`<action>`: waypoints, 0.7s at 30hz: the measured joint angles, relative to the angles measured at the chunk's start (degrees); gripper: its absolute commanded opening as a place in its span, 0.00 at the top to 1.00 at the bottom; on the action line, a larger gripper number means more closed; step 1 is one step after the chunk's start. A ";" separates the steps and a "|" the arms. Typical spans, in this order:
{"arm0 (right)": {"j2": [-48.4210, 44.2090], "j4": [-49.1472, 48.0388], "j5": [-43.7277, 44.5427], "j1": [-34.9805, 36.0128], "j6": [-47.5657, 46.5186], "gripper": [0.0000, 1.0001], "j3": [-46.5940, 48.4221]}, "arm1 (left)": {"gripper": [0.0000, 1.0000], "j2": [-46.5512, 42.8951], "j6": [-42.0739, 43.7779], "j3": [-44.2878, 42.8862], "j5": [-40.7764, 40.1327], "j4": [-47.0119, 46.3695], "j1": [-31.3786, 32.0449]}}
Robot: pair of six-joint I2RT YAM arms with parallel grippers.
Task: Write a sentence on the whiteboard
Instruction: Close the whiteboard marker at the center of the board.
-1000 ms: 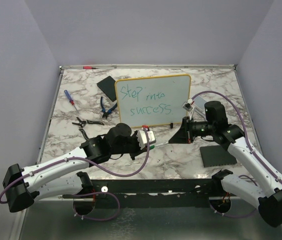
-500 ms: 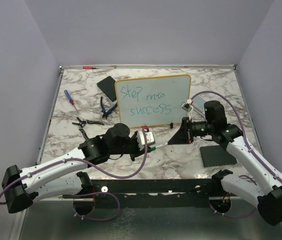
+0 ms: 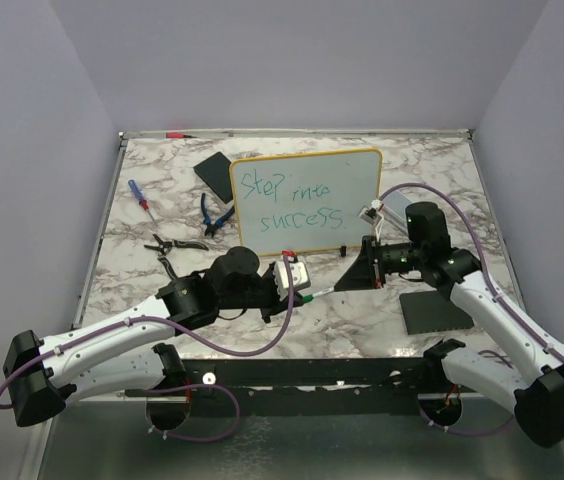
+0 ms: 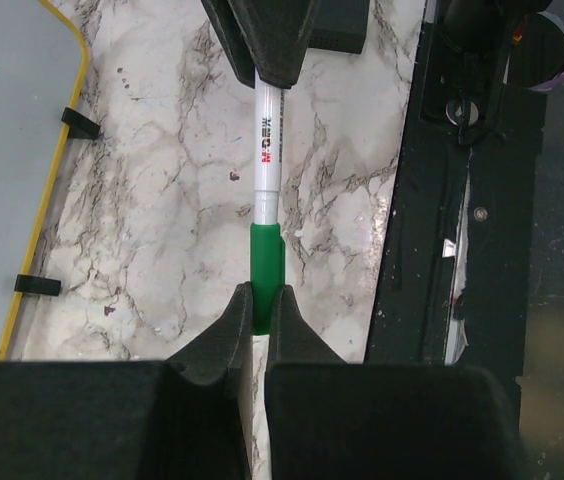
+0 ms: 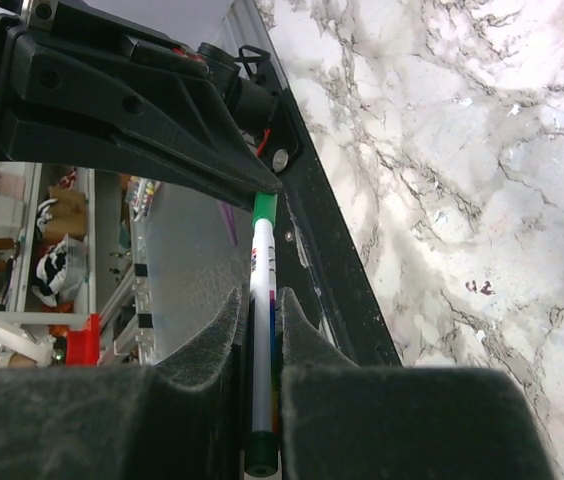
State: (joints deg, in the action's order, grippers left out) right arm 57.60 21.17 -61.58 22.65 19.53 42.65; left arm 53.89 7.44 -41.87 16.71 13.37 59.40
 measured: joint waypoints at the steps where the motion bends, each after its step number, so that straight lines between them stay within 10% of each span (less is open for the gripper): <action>1: 0.11 -0.35 0.02 0.15 0.00 0.98 -0.09 | 1.00 0.00 -0.28 0.00 -0.09 -0.02 0.00; 21: 0.90 -6.51 2.58 4.63 2.69 0.98 -3.23 | 1.00 0.22 -3.87 0.76 -0.22 0.81 0.35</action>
State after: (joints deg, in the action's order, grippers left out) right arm 58.50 14.66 -59.00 27.29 22.22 39.42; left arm 54.11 3.57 -41.10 16.49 14.17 59.75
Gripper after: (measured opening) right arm 0.102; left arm 0.026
